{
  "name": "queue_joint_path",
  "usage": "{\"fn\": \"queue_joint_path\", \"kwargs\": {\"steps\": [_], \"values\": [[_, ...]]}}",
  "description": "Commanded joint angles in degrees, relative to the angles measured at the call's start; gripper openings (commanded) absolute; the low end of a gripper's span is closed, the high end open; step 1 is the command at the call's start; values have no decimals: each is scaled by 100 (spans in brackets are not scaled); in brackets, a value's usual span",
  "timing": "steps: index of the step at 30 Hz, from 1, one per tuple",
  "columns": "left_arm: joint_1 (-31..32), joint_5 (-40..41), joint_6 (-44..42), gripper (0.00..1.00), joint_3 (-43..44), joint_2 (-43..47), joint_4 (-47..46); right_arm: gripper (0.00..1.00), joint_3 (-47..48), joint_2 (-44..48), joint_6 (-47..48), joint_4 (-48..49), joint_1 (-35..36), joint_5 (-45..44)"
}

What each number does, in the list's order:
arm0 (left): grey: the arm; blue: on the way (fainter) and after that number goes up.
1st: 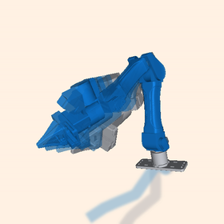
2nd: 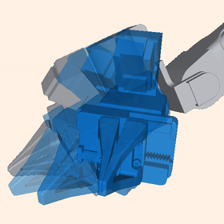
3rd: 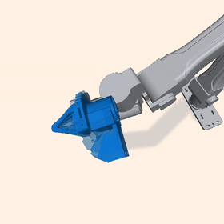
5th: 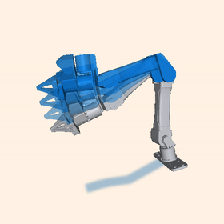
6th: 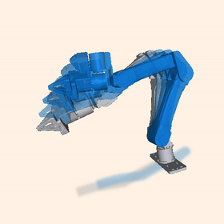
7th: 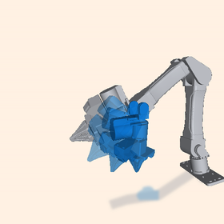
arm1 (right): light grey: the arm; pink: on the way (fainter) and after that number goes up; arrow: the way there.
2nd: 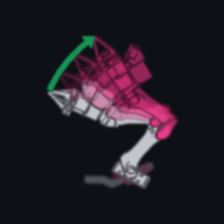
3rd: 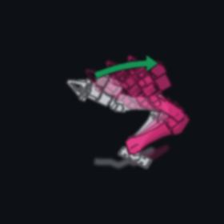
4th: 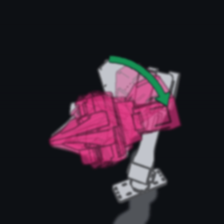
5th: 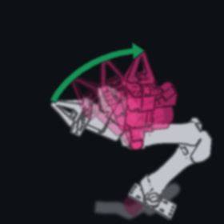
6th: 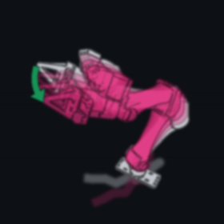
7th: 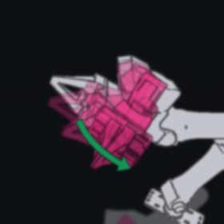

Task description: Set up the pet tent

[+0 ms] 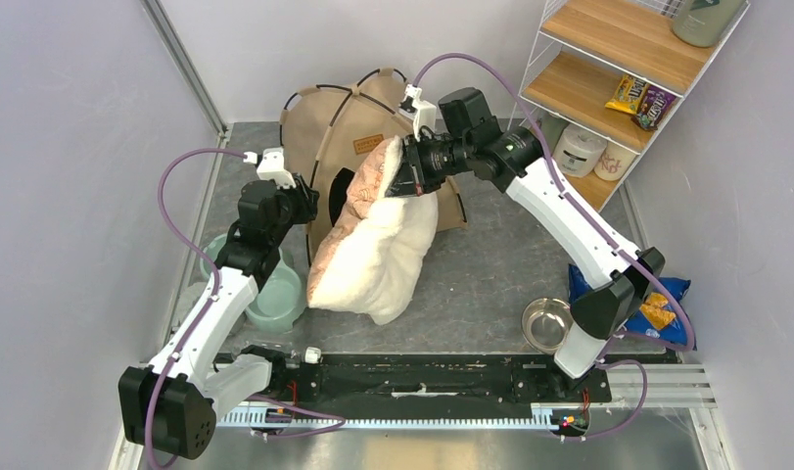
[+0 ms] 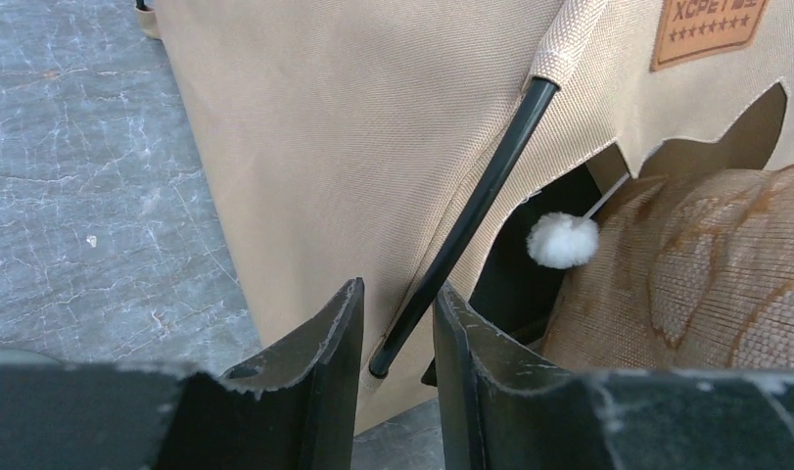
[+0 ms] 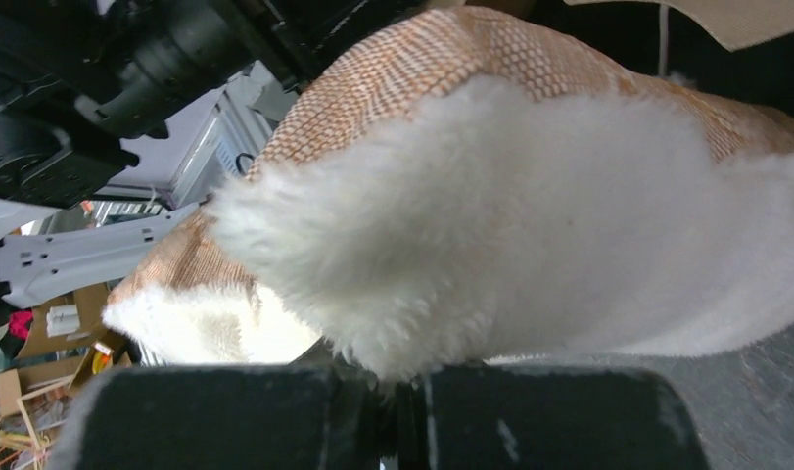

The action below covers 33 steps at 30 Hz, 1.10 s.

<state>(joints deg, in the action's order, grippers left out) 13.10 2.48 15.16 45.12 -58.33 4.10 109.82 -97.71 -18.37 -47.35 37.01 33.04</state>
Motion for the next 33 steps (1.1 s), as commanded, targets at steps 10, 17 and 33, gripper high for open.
{"fn": "queue_joint_path", "kwargs": {"steps": [10, 17, 33], "values": [[-18, -54, -5, 32, 110, -3, -188, 0, 31, -1108, 711, 42, 7, 433], [-18, -37, 4, 16, 111, -14, -168, 2, -951, -1406, 259, 1004, 26, -630], [-18, -231, 32, 7, 136, -71, -225, 34, -2326, -1574, -326, 3410, 890, -4121]]}}
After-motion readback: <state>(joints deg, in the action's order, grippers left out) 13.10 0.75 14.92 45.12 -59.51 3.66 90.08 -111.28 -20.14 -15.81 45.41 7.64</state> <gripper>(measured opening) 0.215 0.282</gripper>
